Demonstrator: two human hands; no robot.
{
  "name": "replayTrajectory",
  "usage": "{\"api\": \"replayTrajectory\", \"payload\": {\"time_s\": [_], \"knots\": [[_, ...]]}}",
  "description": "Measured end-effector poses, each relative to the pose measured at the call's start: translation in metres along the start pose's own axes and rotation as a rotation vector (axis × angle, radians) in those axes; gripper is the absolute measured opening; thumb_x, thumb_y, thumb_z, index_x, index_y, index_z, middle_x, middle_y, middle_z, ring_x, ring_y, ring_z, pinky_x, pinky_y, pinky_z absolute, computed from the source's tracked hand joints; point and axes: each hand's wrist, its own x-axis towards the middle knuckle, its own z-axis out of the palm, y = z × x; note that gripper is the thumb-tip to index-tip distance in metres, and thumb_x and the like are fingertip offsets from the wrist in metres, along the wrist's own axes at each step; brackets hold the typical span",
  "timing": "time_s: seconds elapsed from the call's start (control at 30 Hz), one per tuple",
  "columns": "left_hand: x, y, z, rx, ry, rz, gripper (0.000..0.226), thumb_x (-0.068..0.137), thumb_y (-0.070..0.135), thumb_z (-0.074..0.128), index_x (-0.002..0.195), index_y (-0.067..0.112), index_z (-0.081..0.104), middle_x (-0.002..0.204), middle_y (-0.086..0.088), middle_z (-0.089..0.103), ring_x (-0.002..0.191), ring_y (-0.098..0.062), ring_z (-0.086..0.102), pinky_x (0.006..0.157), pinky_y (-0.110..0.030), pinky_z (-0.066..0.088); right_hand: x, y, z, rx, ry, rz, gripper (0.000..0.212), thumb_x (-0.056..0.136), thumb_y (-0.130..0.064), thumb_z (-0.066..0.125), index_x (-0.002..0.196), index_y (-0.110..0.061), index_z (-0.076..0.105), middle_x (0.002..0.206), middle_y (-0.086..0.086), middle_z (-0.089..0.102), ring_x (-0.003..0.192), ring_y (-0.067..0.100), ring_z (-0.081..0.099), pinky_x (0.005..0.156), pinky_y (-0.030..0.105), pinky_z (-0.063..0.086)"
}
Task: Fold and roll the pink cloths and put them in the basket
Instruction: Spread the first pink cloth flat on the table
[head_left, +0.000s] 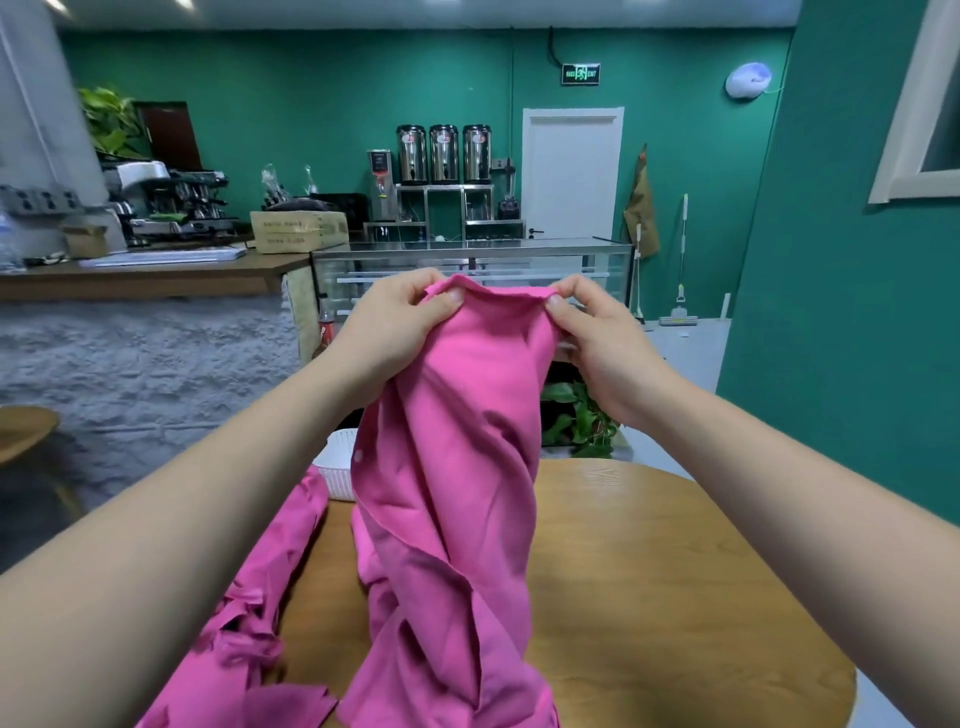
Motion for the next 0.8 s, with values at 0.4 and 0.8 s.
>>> {"api": "replayTrajectory", "payload": {"time_s": [0.4, 0.8], "knots": [[0.002, -0.005, -0.009, 0.061, 0.039, 0.081, 0.026, 0.102, 0.038, 0.060, 0.089, 0.015, 0.058, 0.075, 0.006, 0.056, 0.072, -0.012, 0.048, 0.072, -0.035, 0.036, 0.003, -0.046, -0.008, -0.402, 0.091, -0.104, 0.020, 0.104, -0.041, 0.066, 0.092, -0.025, 0.069, 0.082, -0.003, 0.070, 0.056, 0.014, 0.067, 0.041, 0.030, 0.051], [-0.010, 0.013, 0.022, -0.292, -0.337, -0.141, 0.059, 0.078, 0.027, 0.094, 0.123, 0.018, 0.056, 0.119, -0.004, 0.074, 0.109, -0.023, 0.074, 0.094, -0.045, 0.059, 0.013, -0.053, 0.002, -0.669, -0.124, -0.249, 0.025, 0.102, -0.040, 0.067, 0.092, -0.018, 0.076, 0.081, -0.002, 0.073, 0.068, 0.004, 0.056, 0.063, 0.030, 0.045]]}}
